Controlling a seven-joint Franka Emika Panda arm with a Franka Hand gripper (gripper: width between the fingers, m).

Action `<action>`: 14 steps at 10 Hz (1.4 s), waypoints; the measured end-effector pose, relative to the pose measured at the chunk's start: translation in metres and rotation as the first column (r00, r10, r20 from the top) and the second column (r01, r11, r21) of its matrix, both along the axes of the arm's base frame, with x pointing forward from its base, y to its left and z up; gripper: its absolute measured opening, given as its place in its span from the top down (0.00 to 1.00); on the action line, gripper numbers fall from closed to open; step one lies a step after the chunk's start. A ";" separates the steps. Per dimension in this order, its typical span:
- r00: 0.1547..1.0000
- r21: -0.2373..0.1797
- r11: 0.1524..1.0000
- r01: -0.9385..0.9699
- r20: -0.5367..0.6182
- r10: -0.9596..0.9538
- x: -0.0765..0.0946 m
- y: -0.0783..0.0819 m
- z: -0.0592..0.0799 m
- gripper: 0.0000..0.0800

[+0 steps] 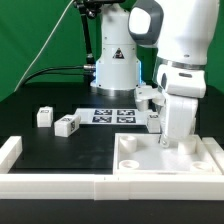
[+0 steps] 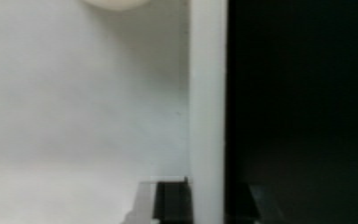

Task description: Assemble one leg

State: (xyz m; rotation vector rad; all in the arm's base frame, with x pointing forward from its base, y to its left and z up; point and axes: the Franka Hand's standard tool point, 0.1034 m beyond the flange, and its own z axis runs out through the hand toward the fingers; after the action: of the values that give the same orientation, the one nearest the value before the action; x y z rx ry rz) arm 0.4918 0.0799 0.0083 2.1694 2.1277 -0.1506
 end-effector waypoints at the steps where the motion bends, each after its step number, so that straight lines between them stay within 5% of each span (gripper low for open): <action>1: 1.000 0.001 1.000 -0.004 -0.001 0.004 0.000 0.003 0.000 0.92; 4: 1.000 0.001 1.000 -0.003 -0.002 0.003 -0.001 0.002 0.000 0.92; 5: 1.000 0.001 1.000 -0.003 -0.002 0.003 -0.001 0.002 0.000 0.65; 6: 1.000 0.001 1.000 -0.003 -0.002 0.003 -0.001 0.002 0.000 0.65; 8: 1.000 0.001 1.000 -0.003 -0.002 0.003 -0.001 0.002 0.000 0.27; 14: 1.000 0.001 1.000 -0.003 -0.001 0.003 -0.001 0.002 0.000 0.19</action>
Offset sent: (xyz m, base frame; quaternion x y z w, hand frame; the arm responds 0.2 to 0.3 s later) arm 0.0000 0.0000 0.0000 0.0000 0.0000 0.0000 1.0000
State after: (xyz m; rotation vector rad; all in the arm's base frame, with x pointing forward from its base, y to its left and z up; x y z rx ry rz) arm 0.4913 0.0822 0.0085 2.1671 2.1326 -0.1507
